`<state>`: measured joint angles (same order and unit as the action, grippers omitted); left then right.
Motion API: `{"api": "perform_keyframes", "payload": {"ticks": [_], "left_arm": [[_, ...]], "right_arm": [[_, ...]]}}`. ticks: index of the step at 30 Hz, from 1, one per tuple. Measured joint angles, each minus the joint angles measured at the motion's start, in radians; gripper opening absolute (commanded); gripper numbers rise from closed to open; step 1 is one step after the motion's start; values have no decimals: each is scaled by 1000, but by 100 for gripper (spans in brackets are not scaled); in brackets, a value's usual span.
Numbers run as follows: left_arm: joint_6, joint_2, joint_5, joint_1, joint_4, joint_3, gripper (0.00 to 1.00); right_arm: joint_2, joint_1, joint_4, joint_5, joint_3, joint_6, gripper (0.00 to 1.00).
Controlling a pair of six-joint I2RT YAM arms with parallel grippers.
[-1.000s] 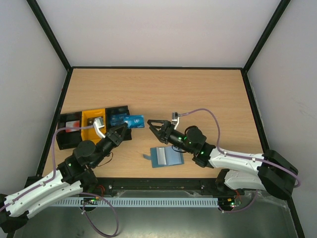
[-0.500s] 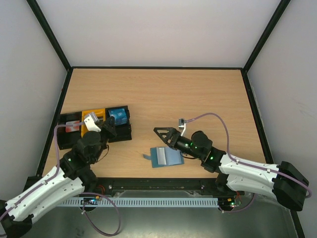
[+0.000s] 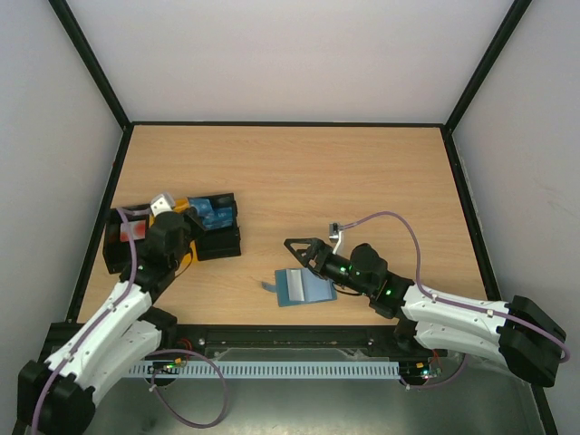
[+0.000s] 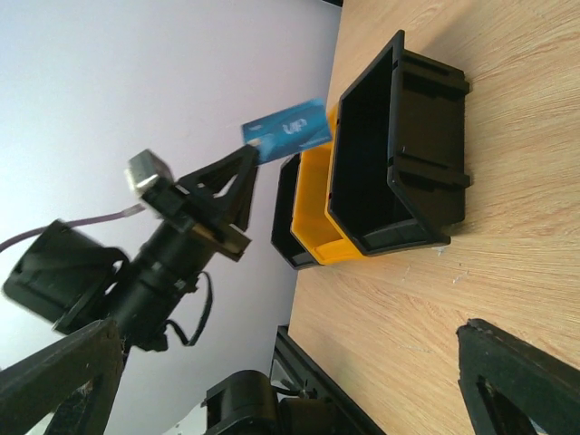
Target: Take the credit cards out of the card holder
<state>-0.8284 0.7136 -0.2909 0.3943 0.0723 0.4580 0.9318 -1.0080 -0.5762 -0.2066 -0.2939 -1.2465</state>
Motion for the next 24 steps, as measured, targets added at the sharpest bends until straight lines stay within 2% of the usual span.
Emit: {"api": "perform_keyframes", "payload": {"ticks": [3,11,24], "left_arm": [[10,79,51,-39,-47,-27,3],[18,226,131,-53,-192,-48,3],[32,452,170,-59,-317,-45,3]], "right_arm": [[0,0,4,1,0,-1,98],[-11,0,18,12,2,-3,98],[-19,0,19,14,2,2,98]]}}
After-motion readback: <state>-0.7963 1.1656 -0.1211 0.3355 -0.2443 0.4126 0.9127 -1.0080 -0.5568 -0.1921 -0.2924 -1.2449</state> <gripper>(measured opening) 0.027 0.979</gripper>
